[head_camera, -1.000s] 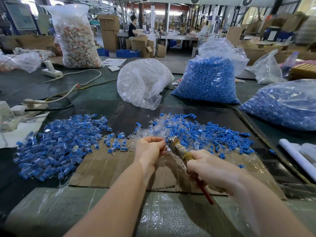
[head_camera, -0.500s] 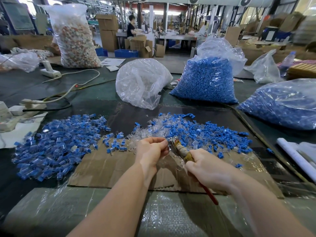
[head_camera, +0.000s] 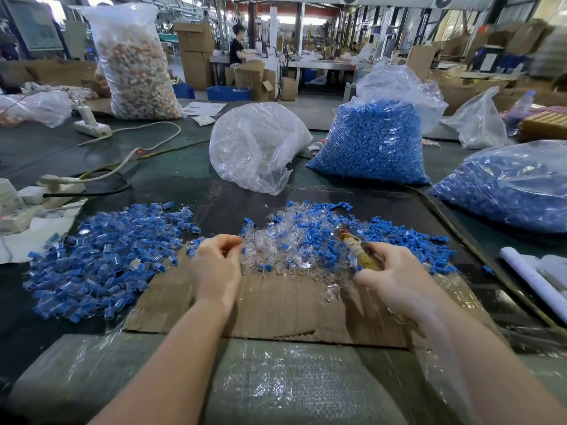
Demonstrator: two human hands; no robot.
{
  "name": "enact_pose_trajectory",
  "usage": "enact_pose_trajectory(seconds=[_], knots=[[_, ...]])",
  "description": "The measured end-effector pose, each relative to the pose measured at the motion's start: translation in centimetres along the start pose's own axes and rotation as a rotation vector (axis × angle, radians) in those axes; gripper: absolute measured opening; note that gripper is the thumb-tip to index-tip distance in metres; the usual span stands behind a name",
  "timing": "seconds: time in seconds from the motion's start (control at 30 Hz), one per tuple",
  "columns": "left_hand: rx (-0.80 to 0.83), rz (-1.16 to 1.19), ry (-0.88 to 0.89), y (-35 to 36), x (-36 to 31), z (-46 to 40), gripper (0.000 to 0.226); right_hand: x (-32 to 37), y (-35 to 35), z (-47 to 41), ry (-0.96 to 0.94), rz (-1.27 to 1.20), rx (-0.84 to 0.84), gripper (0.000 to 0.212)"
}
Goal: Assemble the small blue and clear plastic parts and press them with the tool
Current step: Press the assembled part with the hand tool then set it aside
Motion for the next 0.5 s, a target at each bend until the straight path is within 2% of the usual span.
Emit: enact_pose_trajectory(seconds=[0.1, 0.23, 0.4, 0.5], knots=[[-0.094, -0.228, 0.066, -2.5, 1.3, -1.4, 0.017, -1.9, -1.3, -1.2, 0.065, 0.220, -0.127, 0.033], [-0.056, -0.353, 0.087, -3.1, 2.7, -2.4, 0.020, -4.1, -2.1, -2.5, 0.183, 0.412, -0.150, 0.060], [-0.022, -0.433, 0.175, -2.1, 1.5, -1.9, 0.022, -5.5, -2.1, -3.1, 0.237, 0.509, -0.097, 0.056], [0.018, -0.397, 0.225, -0.5, 0.3, -0.6, 0.019, -5.9, -2.0, -3.1, 0.253, 0.523, -0.078, 0.058]])
Point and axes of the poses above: each hand's wrist, its own z-axis away from the middle knuckle, its own y-axis out of the palm, x = y × z, the point moved 6 cm from there along -z, towards the middle knuckle, and after that the axes turned 5 degrees about y, right-handed, at the moved point
